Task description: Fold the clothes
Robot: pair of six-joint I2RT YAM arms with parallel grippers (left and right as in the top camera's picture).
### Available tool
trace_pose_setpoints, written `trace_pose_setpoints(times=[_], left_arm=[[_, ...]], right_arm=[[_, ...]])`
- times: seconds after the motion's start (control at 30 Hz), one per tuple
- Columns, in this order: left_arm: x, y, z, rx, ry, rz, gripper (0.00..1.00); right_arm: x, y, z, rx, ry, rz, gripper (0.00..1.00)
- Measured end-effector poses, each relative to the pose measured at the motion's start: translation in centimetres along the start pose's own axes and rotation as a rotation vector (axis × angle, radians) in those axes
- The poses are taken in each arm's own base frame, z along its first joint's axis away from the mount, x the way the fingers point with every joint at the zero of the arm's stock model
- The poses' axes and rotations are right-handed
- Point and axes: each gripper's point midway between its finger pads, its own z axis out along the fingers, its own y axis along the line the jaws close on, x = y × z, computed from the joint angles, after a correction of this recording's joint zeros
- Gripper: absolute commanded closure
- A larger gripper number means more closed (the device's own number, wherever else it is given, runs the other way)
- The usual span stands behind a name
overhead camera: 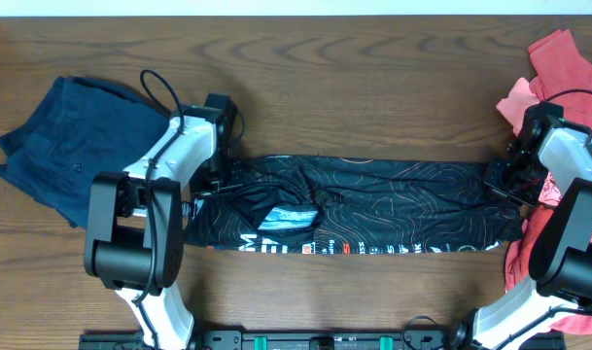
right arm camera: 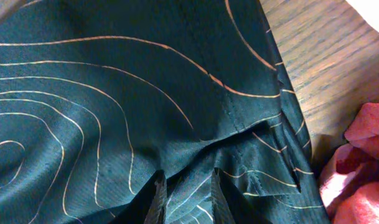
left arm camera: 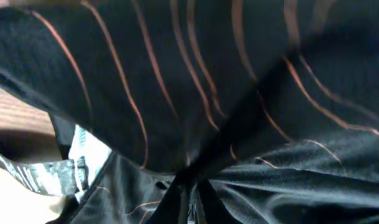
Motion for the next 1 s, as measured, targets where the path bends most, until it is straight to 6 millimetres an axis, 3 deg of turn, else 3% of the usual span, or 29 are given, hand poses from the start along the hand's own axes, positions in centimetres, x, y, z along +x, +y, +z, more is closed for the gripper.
trace_pose_setpoints(times=[0.27,0.37,0.5,0.67,0.8,0.87,1.0], left_arm=[[-0.8,4.1,-0.3,0.010,0.020,-0.137,0.94],[-0.9,5.5,-0.6,0.021,0.025,-0.185,0.88],[-0.5,5.1,-0.7,0.067,0.049,-0.191,0.83],[-0.2,4.4,-1.4,0.111,0.047,-0.181,0.78],[-0.4,4.2,-4.1,0.147,-0.038,-0.167,0.67],[-0.4,4.1,-6.2,0.172,-0.106,-0.156,0.59],[0.1,4.2,-10.6,0.215,-0.248,-0.149,0.53]], right_arm=[[0.0,-0.3,0.0,0.019,-0.003,0.000,0.73],[0.0,-0.5,0.0,0.028,0.000,-0.005,0.64],[0.1,-0.5,0.0,0.030,0.002,-0.040,0.46],[0.4,-0.1,0.0,0.005,0.015,-0.153,0.31],[0.5,0.4,0.0,-0.030,0.019,-0.241,0.25],[0.4,0.6,0.0,-0.039,0.015,-0.271,0.24],[-0.1,0.9,0.2,-0.054,-0.013,-0.318,0.25]])
